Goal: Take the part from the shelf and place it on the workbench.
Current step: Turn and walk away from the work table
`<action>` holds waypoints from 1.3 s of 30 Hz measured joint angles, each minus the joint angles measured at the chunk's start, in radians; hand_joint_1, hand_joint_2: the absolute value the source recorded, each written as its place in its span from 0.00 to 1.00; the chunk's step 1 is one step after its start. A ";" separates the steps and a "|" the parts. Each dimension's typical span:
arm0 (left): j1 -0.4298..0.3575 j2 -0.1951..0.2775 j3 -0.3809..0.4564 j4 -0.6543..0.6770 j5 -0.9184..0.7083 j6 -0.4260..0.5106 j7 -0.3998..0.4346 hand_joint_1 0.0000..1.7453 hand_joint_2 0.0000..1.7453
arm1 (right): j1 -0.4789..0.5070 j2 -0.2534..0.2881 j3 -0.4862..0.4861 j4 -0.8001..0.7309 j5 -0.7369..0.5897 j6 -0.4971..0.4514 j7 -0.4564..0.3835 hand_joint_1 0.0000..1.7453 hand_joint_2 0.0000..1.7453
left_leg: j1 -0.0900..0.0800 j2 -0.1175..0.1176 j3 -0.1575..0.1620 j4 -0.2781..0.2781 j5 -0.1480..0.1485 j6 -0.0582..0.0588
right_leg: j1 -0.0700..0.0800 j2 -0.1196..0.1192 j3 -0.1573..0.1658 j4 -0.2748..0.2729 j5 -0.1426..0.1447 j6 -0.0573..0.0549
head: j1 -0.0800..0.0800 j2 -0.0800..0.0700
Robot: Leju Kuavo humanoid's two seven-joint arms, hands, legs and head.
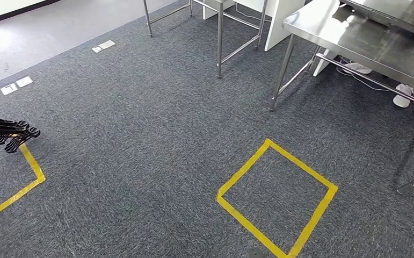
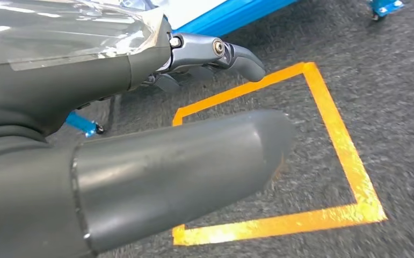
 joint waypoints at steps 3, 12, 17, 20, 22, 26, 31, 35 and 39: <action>-0.004 0.001 -0.003 0.000 -0.025 -0.001 0.016 0.00 0.00 | 0.001 -0.001 0.000 0.000 0.006 -0.002 0.006 0.00 0.00 | -0.002 0.056 0.096 -0.169 0.051 0.009 | 0.009 -0.025 0.000 0.004 -0.008 0.013 | 0.002 0.000; -0.006 0.005 -0.002 0.000 -0.018 -0.008 0.053 0.00 0.00 | 0.001 0.008 0.012 0.000 0.055 0.012 0.037 0.00 0.00 | -0.009 -0.023 0.093 -0.207 0.079 0.063 | 0.004 0.062 -0.110 0.258 -0.132 0.031 | 0.008 0.000; 0.001 0.004 -0.052 0.000 -0.149 -0.012 0.134 0.00 0.00 | 0.003 0.008 0.012 0.000 0.054 0.006 0.030 0.00 0.00 | -0.009 -0.091 0.091 -0.204 0.087 0.053 | -0.005 0.099 -0.047 0.107 -0.047 0.069 | 0.008 0.000; 0.002 0.004 -0.077 0.000 -0.164 -0.013 0.141 0.00 0.00 | 0.002 0.010 0.012 0.000 0.052 0.003 0.027 0.00 0.00 | -0.014 -0.116 0.087 -0.204 0.092 0.035 | -0.004 0.122 -0.008 0.007 -0.009 0.053 | 0.007 0.000; 0.007 0.005 -0.086 0.000 -0.167 -0.013 0.142 0.00 0.00 | 0.001 0.014 0.012 0.000 0.048 0.001 0.027 0.00 0.00 | -0.011 -0.119 0.082 -0.204 0.094 0.024 | -0.006 0.105 -0.004 0.005 -0.001 0.034 | 0.006 0.000; 0.010 0.007 -0.103 0.000 -0.179 -0.013 0.144 0.00 0.00 | 0.007 0.018 0.010 0.000 0.042 -0.004 0.022 0.00 0.00 | -0.009 -0.029 0.004 -0.038 -0.012 0.013 | -0.007 0.061 -0.005 0.000 0.008 0.003 | 0.002 0.000; 0.014 0.011 -0.123 0.000 -0.196 -0.013 0.154 0.00 0.00 | 0.021 0.018 -0.005 0.000 0.022 -0.018 0.010 0.00 0.00 | -0.004 0.004 0.010 -0.011 -0.002 0.009 | 0.001 -0.001 -0.007 0.002 0.005 0.001 | 0.001 0.000; 0.010 0.015 -0.132 0.000 -0.205 -0.007 0.154 0.00 0.00 | 0.030 0.017 -0.018 0.000 0.014 -0.025 0.007 0.00 0.00 | -0.011 0.063 0.109 -0.189 0.047 0.024 | 0.016 -0.031 -0.002 0.003 -0.004 0.015 | 0.005 0.000; 0.011 0.017 -0.135 0.000 -0.210 0.009 0.154 0.00 0.00 | 0.035 0.019 -0.025 0.000 0.030 -0.028 0.006 0.00 0.00 | -0.014 0.021 0.109 -0.204 0.063 0.051 | 0.016 -0.009 -0.013 0.041 -0.033 0.030 | 0.007 0.000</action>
